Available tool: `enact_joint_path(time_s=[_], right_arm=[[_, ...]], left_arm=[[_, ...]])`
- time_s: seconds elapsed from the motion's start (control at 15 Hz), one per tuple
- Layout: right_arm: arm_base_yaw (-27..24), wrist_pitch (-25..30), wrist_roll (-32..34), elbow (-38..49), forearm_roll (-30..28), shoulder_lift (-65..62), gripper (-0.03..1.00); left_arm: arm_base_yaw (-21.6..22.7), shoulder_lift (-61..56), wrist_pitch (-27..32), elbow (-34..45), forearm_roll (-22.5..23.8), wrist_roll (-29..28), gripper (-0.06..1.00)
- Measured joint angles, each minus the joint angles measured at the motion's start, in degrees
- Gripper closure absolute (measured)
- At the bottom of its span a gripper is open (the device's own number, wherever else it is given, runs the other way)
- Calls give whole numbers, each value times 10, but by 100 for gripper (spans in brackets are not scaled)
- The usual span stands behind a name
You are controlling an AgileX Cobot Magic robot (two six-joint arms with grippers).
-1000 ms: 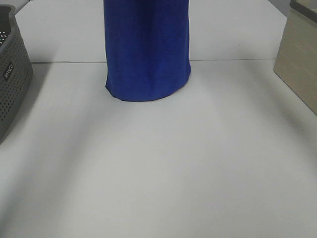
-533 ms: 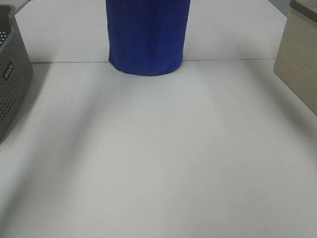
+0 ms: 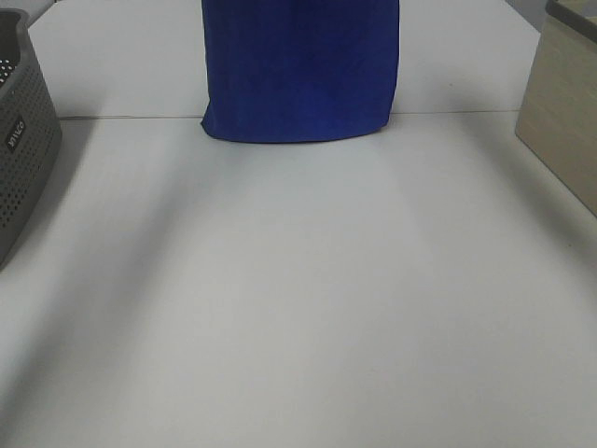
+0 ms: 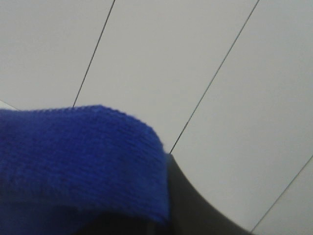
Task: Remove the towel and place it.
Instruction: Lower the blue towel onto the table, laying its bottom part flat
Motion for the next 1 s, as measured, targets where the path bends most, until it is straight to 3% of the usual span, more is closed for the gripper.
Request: enact_joint_path(time_s=[0.2, 0.4, 0.6, 0.67, 0.73, 0.87, 1.0], right_arm=[[-1, 30, 0, 0, -1, 0, 95], [-1, 84, 0, 0, 28, -2, 95], [1, 174, -3, 0, 105, -7, 95], [1, 245, -20, 0, 154, -15, 95], [0, 286, -34, 0, 178, -16, 95], [0, 362, -61, 0, 215, -16, 95], [0, 407, -72, 0, 232, -21, 95]], left_arm=[[1, 0, 23, 0, 0, -12, 94], [-1, -4, 95, 0, 0, -69, 94], [-32, -34, 292, 0, -32, -104, 94], [-65, -55, 464, -1, -118, -40, 94], [-77, -62, 547, -2, -172, 13, 94], [-84, -68, 660, -2, -250, 74, 94], [-84, -74, 728, -2, -276, 91, 94]])
